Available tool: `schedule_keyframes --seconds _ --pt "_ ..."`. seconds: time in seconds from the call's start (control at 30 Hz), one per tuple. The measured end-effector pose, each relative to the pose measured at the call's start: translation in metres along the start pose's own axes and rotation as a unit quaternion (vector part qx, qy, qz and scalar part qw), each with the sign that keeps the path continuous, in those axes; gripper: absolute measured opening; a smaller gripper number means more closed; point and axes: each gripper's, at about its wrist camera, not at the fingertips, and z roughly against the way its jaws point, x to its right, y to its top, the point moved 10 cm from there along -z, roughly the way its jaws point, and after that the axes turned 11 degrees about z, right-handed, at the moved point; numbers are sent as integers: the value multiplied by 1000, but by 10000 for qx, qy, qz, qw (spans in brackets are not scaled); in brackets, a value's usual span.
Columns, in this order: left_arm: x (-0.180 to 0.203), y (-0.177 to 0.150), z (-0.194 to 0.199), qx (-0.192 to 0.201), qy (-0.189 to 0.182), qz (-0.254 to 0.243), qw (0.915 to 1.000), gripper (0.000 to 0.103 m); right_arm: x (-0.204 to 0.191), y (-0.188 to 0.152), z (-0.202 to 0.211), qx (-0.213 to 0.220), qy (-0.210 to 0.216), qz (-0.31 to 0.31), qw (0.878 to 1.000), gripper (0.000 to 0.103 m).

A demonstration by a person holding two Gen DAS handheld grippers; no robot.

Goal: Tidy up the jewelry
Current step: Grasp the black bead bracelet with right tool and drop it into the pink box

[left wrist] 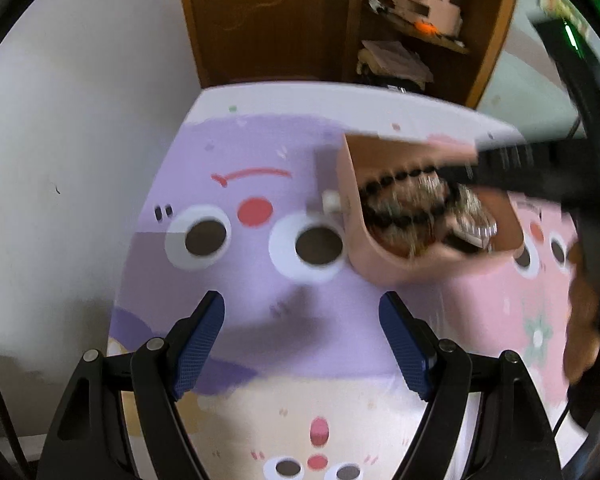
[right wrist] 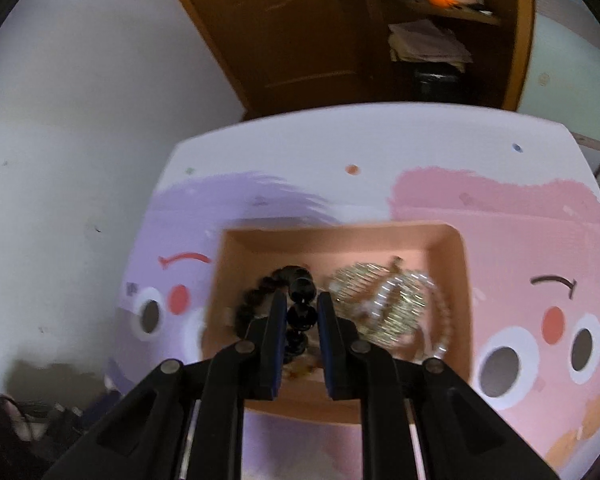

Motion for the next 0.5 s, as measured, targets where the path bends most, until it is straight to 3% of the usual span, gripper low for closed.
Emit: schedule_keyframes --seconds 0.23,0.33,0.5 --pt "-6 35 4 234 25 393 9990 78 7 -16 4 -196 -226 46 9995 17" --pt "-8 38 6 257 -1 456 9986 80 8 -19 12 -131 -255 47 9996 24" --pt "-3 28 11 203 -51 441 9988 87 10 -30 28 -26 -399 135 9991 25"
